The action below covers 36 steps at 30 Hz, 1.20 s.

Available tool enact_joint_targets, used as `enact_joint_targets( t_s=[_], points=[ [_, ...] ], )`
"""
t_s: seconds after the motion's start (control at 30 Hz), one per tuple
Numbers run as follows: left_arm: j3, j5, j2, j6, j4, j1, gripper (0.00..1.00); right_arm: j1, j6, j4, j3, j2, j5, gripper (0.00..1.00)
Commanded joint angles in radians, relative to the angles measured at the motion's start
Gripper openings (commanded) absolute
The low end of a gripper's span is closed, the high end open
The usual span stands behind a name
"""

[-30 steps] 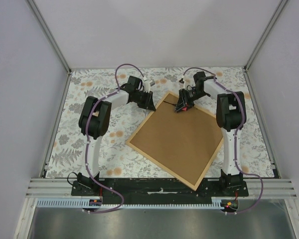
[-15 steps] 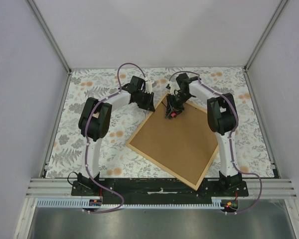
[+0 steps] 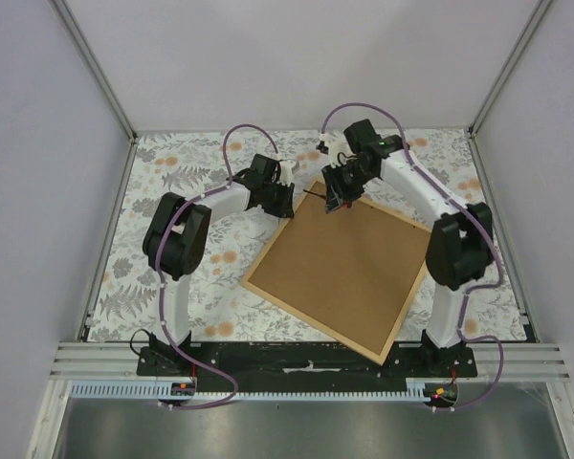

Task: Take the photo out of the frame
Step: Release the photo frame item from the photo frame, then adjust the photo frame item on the photo frame.

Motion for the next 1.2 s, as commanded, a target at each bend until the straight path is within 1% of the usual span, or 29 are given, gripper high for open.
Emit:
enact_joint_targets(
  t_s=[0.0,0.03,0.1,0.2,0.23,0.33,0.4,0.47,0.53,0.83,1.0,1.17],
  points=[
    [-0.075,-0.007,-0.055,0.022,-0.144,-0.049,0.15,-0.049,-0.134,0.043,-0.171,-0.233,-0.021,0.0],
    [-0.071,-0.013,-0.067,0.03,-0.147,-0.049,0.17,-0.055,-0.14,0.056,-0.217,-0.273,-0.016,0.0],
    [-0.034,-0.028,-0.081,0.05,-0.156,-0.049,0.28,-0.066,-0.147,0.082,-0.299,-0.317,0.007,0.0],
    [0.078,-0.028,-0.064,0.068,-0.164,-0.051,0.43,-0.071,-0.147,0.128,-0.418,-0.347,0.042,0.0],
    [0.139,-0.021,-0.04,0.068,-0.174,-0.051,0.48,-0.074,-0.147,0.14,-0.445,-0.345,0.042,0.0],
    [0.294,-0.008,0.053,0.068,-0.214,-0.051,0.54,-0.084,-0.15,0.177,-0.504,-0.304,0.04,0.0],
    [0.383,-0.022,0.116,0.068,-0.237,-0.057,0.56,-0.092,-0.154,0.189,-0.515,-0.255,0.043,0.0],
    [0.446,-0.05,0.178,0.105,-0.254,-0.06,0.57,-0.098,-0.159,0.192,-0.517,-0.209,0.036,0.0],
    [0.475,-0.068,0.209,0.114,-0.254,-0.059,0.57,-0.1,-0.159,0.194,-0.518,-0.187,0.028,0.0],
    [0.487,-0.188,0.239,0.18,-0.248,-0.085,0.58,-0.098,-0.16,0.198,-0.521,-0.173,0.007,0.0],
    [0.497,-0.217,0.253,0.197,-0.24,-0.097,0.58,-0.098,-0.16,0.2,-0.525,-0.181,0.001,0.0],
    [0.503,-0.232,0.27,0.2,-0.233,-0.097,0.56,-0.098,-0.16,0.201,-0.528,-0.186,-0.01,0.0]
  ],
)
